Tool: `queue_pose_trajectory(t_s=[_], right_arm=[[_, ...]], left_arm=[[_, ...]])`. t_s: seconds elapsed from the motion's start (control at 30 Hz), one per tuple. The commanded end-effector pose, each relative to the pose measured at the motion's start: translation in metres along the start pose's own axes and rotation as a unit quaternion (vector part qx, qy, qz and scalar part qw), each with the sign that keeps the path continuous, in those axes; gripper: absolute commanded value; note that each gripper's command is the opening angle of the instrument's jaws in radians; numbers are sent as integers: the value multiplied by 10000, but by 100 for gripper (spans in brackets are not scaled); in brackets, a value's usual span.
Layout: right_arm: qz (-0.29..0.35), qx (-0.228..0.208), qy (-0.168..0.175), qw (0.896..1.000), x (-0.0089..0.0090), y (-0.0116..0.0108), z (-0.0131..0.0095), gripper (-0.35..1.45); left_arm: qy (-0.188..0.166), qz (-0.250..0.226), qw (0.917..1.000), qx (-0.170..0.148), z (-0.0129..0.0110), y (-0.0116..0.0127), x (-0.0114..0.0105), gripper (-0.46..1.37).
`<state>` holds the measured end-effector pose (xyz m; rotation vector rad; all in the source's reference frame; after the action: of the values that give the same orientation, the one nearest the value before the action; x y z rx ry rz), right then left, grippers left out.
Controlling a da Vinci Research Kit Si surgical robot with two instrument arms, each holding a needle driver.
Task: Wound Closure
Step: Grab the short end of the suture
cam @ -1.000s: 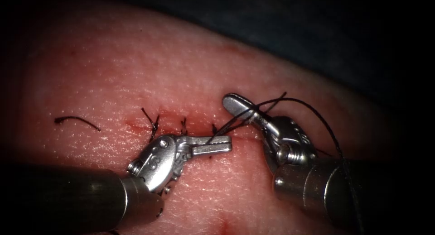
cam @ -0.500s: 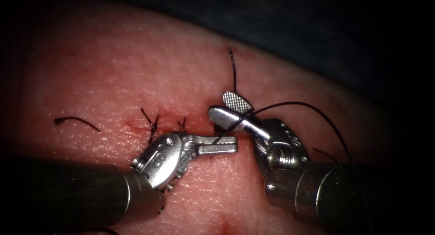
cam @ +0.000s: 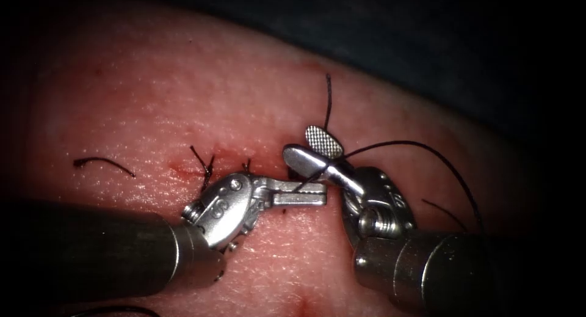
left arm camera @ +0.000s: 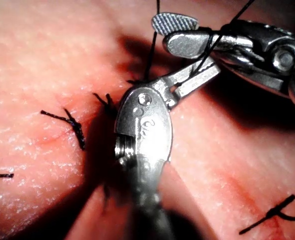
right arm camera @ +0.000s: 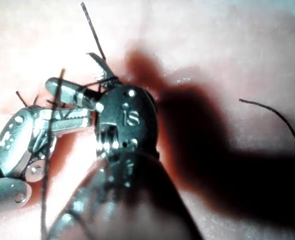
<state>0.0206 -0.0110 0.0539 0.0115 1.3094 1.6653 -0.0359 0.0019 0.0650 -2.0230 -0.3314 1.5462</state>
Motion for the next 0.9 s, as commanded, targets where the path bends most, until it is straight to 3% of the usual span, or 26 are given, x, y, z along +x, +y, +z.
queue_pose_trajectory(t_s=[0.03, 0.3, 0.57, 0.9], right_arm=[[-2, -49, 53, 10000, -1, -1, -1, 101], [-52, -532, 397, 9978, -7, -3, 0, 104], [-164, -1056, 363, 9936, -20, 6, -1, 104], [-155, -1405, 502, 9887, -15, 19, -7, 105]], left_arm=[[-15, -9, 10000, 2, 1, -1, -1, -35], [-12, -7, 9998, -178, 15, -7, -5, -35], [-82, -41, 9994, -335, 24, -12, -7, -35], [-139, -77, 9992, -356, 30, -20, -8, -35]])
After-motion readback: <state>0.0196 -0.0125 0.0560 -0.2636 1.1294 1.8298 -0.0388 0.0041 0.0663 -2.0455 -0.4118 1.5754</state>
